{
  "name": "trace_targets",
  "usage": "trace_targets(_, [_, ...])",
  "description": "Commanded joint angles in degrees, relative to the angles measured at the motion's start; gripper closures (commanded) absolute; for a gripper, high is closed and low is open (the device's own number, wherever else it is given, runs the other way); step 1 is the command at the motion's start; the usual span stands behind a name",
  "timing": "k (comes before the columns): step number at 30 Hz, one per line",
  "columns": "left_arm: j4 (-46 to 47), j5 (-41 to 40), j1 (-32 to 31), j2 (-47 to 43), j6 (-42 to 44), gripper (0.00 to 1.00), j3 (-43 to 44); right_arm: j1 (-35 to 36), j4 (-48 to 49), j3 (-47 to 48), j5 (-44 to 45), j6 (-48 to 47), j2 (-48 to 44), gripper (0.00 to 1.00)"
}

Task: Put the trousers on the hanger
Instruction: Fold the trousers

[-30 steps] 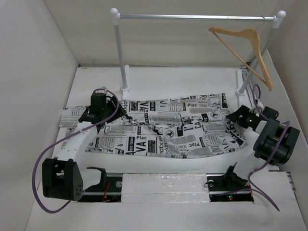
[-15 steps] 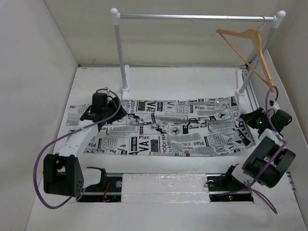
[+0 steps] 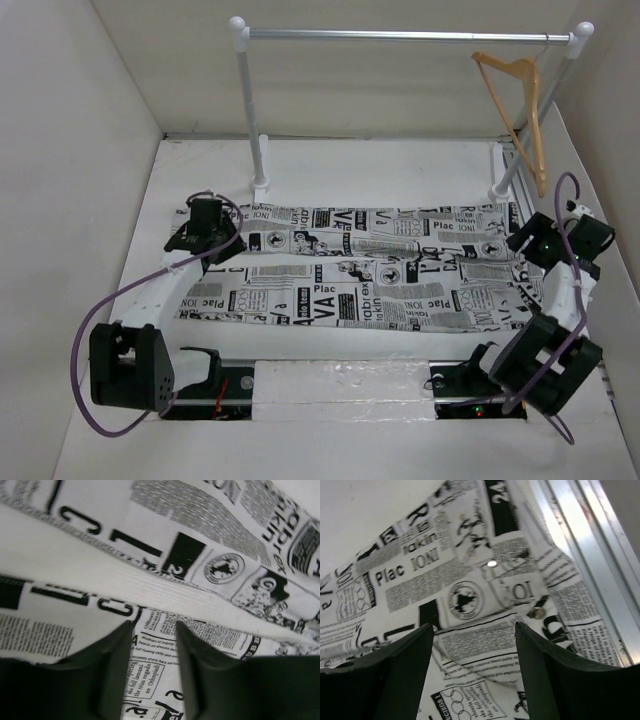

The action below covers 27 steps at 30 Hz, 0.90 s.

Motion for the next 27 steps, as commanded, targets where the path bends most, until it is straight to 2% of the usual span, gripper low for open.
trace_targets(1, [-6.3,-10.1,2.4,-6.8,-4.0,0.71,1.6,7.2,-6.4,2.1,3.3,-2.9,-9.3,0.30])
trace_targets(3, [-10.5,-15.5,2.4,-8.5,-6.6,0.79,2.6,11.5,-6.3,-1.4,3.5,-2.6,-12.8,0.38])
trace_targets(4, [-11.9,-16.7,2.4,-9.8,-7.9,0.83,2.6,16.1,-6.5,-2.5,3.6,-2.6,-16.1,0.44])
trace_targets(5, [-12.7,-15.8,3.3,-10.6,-8.9,0.86,2.2,18.4,-6.9,-3.7,4.3,-1.9,-17.4,0.66])
trace_targets(6, [-13.8,-14.0,6.1,-11.0,-10.3,0.89,1.0,20.7,-6.8,-5.2,4.1,-1.2,-18.9,0.77])
trace_targets(7, [-13.9,-11.6,7.9,-11.4,-10.6,0.96,0.2,24.8,-6.6,-7.8,3.4,-0.9,-19.9,0.86])
trace_targets(8, [-13.5,-6.2,9.4,-11.4,-10.9,0.97,-1.0,27.1,-6.4,-9.0,3.3,0.5,-22.3,1.00])
trace_targets(10, [-12.7,-3.0,11.1,-9.0,-13.1,0.99,-3.9,31.6,-2.1,-13.2,0.7,2.0,-24.3,1.00])
trace_targets(13, [-14.8,-2.5,11.1,-1.9,-16.6,1.00,-3.0,42.4,2.0,-15.7,0.0,4.9,-25.6,1.00])
trace_targets(14, [-15.1,-2.6,11.1,0.1,-17.0,0.99,-2.6,48.9,3.5,-17.2,0.1,5.9,-25.4,1.00])
trace_targets(16, [-18.0,-3.2,11.1,7.3,-18.4,1.00,-0.4,55.9,4.4,-17.0,2.1,6.1,-22.1,1.00])
trace_targets(17, [-18.4,-3.4,11.1,9.0,-18.8,1.00,0.0,59.7,5.3,-16.6,3.4,6.9,-20.9,1.00])
trace_targets(18, [-18.5,-3.4,11.1,10.6,-19.1,1.00,0.0,67.4,6.4,-16.3,6.2,7.5,-18.5,1.00])
trace_targets(21, [-15.7,-2.9,11.1,13.4,-21.6,1.00,-2.7,79.0,7.8,-14.4,11.5,9.9,-14.9,1.00])
trace_targets(25, [-10.2,-2.3,11.1,14.6,-23.3,1.00,-6.0,85.2,11.1,-13.1,13.9,12.2,-9.5,1.00])
trace_targets(27, [-8.5,-3.1,11.1,18.0,-23.4,1.00,-5.8,85.2,11.1,-12.5,14.2,12.0,-8.6,1.00])
